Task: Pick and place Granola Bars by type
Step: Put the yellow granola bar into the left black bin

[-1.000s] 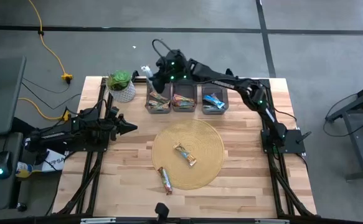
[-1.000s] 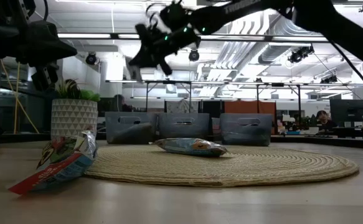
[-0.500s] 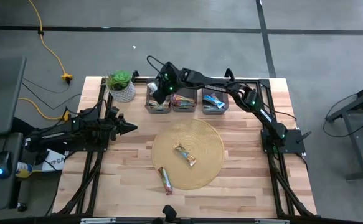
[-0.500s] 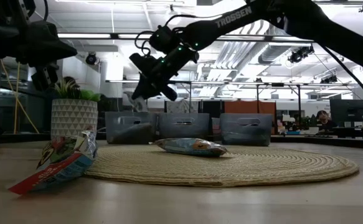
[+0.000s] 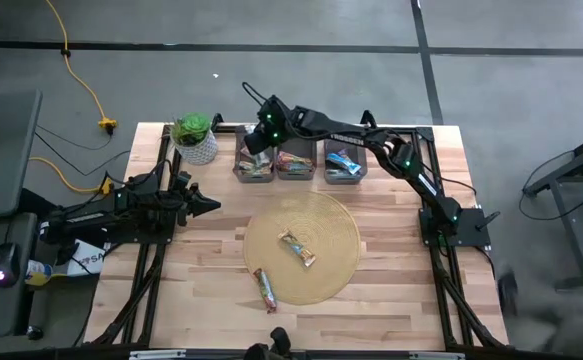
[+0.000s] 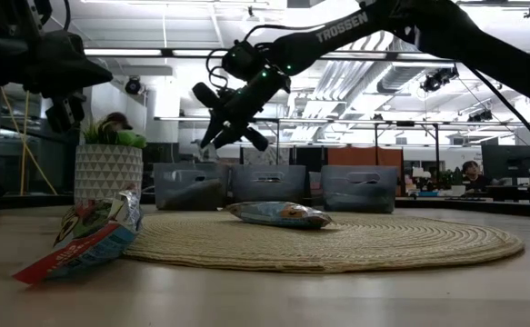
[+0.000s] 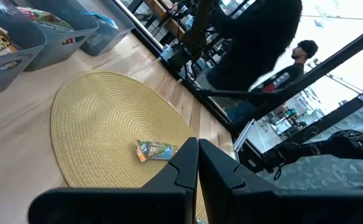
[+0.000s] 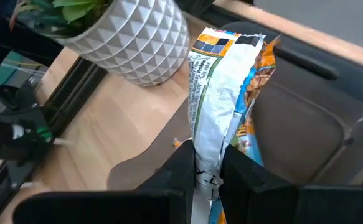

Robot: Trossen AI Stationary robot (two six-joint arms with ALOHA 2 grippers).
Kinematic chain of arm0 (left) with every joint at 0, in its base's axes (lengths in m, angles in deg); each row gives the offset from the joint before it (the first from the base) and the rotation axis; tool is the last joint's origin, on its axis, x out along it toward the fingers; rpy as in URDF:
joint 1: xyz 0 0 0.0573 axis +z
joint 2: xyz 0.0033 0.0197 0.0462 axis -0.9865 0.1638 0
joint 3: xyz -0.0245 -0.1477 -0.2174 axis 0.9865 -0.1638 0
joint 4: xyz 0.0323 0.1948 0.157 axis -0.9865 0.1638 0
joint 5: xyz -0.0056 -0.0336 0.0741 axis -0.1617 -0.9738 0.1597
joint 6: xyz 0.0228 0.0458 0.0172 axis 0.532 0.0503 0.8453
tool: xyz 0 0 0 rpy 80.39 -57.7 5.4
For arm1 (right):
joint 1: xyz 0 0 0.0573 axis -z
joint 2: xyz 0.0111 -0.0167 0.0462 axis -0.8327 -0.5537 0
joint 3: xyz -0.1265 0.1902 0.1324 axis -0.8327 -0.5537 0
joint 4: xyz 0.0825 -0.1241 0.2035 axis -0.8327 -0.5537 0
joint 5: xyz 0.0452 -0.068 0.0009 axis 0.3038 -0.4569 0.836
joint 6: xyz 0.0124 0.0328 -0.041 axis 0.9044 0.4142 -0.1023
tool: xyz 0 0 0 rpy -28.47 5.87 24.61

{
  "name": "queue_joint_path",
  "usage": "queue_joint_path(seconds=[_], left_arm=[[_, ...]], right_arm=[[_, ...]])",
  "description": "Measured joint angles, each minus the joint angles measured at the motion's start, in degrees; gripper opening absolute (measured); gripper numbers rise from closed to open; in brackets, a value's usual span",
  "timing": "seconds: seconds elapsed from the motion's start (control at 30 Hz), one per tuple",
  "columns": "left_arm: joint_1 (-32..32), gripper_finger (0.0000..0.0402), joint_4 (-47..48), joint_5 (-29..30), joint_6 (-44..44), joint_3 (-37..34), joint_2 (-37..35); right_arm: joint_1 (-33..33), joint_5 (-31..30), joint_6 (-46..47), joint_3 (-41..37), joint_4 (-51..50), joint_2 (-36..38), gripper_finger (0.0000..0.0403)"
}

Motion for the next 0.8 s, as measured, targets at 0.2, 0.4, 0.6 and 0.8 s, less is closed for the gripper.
queue_joint_path(seconds=[0.2,0.4,0.6,0.8], left_arm=[[0.0,0.001,0.02,0.0,0.0,0.01,0.0],[0.01,0.001,0.03,-0.15,0.0,-0.01,-0.01],[0.01,0.001,0.07,-0.31,0.0,-0.01,0.0],[0.02,0.001,0.07,-0.54,0.0,0.01,-0.01]], right_arm=[[0.09,1.56,1.28,0.0,0.0,0.0,0.0048],[0.08,2.03,0.82,0.0,0.0,0.02,0.0083],[0.1,4.85,-1.46,0.0,0.35,0.02,0.012],[-0.35,11.59,-8.14,0.16,6.53,0.69,0.0129]])
